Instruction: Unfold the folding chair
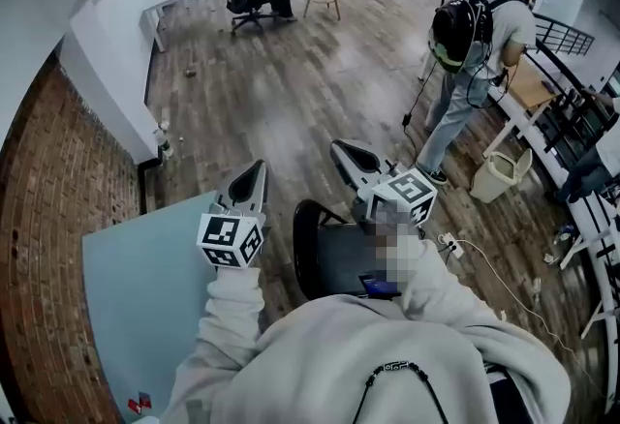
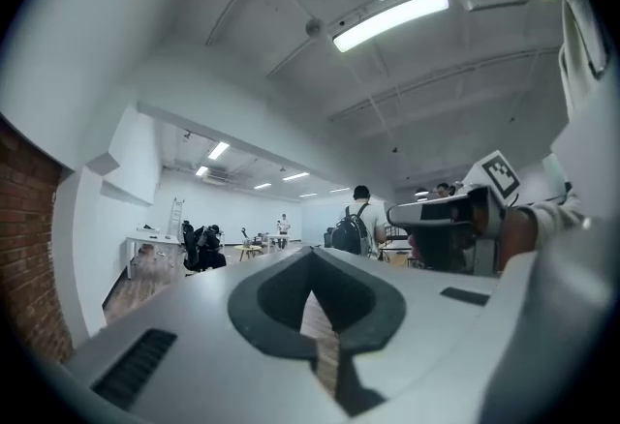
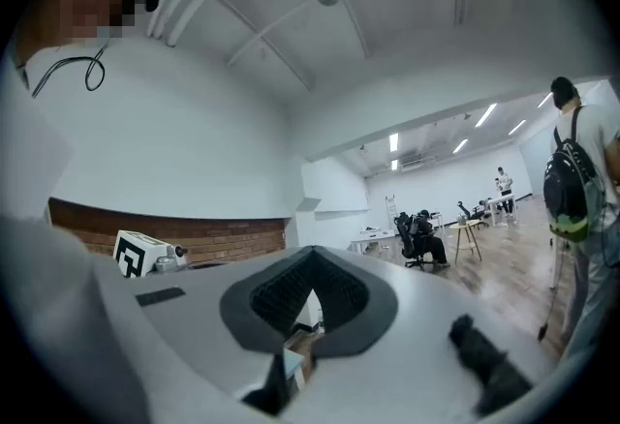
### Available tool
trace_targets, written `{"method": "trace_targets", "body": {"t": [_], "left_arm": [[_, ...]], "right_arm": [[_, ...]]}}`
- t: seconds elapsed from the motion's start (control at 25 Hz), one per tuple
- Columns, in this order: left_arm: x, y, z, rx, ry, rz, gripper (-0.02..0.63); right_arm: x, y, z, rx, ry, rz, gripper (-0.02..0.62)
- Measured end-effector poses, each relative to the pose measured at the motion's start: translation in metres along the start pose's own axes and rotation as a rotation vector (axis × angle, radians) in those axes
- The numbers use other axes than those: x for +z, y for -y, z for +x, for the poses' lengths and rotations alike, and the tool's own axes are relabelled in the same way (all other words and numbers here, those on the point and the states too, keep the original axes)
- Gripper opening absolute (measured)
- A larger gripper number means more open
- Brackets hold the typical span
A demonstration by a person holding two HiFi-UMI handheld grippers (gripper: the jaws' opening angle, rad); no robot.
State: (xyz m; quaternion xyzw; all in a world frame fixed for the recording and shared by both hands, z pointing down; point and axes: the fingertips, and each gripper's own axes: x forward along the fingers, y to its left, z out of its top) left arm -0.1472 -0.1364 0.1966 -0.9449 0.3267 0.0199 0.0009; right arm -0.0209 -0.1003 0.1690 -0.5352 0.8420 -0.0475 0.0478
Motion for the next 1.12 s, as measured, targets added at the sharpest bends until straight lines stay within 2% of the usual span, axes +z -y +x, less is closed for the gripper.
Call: {"method": "trace_targets", "body": {"t": [0.2, 0.4, 0.52, 0.68, 1.12], "left_arm": [[0.010, 0.009, 0.006, 0.011, 0.004, 0.024, 0.003], [0.019, 0.013, 0.001, 0.008, 0.022, -0.040, 0.003], [0.029, 0.010, -0.008, 0.018, 0.050, -0.026, 0.003], [0.040, 0.009, -0.015, 0.029, 0.090, 0.015, 0.003], [0.042, 0.014, -0.015, 0.033, 0.099, 0.017, 0.003]], "right_arm": [[-0.003, -0.047, 0.021, 0.064, 0.005, 0.002, 0.006], [0.002, -0.072, 0.029, 0.116, 0.011, -0.060, 0.005], [0.002, -0.076, 0.029, 0.118, 0.003, -0.097, 0.005], [-0.001, -0.077, 0.033, 0.119, -0.007, -0.092, 0.005], [-0.005, -0.076, 0.032, 0.139, -0.017, -0.091, 0.005]]}}
